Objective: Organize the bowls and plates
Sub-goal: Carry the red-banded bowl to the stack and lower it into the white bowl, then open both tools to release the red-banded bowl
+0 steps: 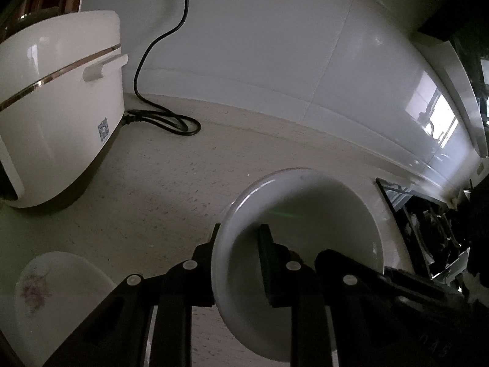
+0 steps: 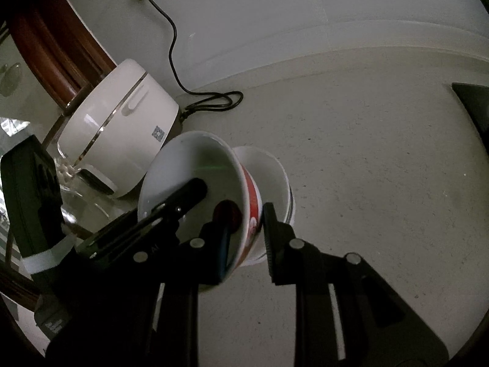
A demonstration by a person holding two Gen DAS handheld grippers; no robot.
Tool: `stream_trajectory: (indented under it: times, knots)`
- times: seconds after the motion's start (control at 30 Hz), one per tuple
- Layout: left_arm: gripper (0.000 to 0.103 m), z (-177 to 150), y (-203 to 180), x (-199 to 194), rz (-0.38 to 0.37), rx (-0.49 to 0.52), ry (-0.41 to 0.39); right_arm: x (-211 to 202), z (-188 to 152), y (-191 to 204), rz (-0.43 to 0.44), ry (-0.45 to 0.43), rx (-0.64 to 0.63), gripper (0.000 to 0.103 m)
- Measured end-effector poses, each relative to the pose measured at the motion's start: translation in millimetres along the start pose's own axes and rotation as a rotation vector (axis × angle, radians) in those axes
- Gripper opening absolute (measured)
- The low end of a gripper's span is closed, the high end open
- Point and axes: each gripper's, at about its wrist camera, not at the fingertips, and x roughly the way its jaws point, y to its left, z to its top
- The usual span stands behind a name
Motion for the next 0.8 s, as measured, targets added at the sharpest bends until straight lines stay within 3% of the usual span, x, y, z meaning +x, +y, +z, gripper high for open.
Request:
stream_trajectory:
  times: [0.33, 0.63, 0.8]
  knots:
    - [0.021, 0, 4, 8, -0.013, -0.009, 0.019, 8, 1, 1, -0.034, 0.002, -0.016, 0.026]
    - [0.025, -7, 5, 2, -0.020, -0.021, -0.026, 13, 1, 2, -0.042, 0.033, -0.052, 0.026]
    - [0.026, -9, 2, -6, -0.018, -0.018, -0.060, 19, 1, -1, -0.053, 0.041, -0.037, 0.021]
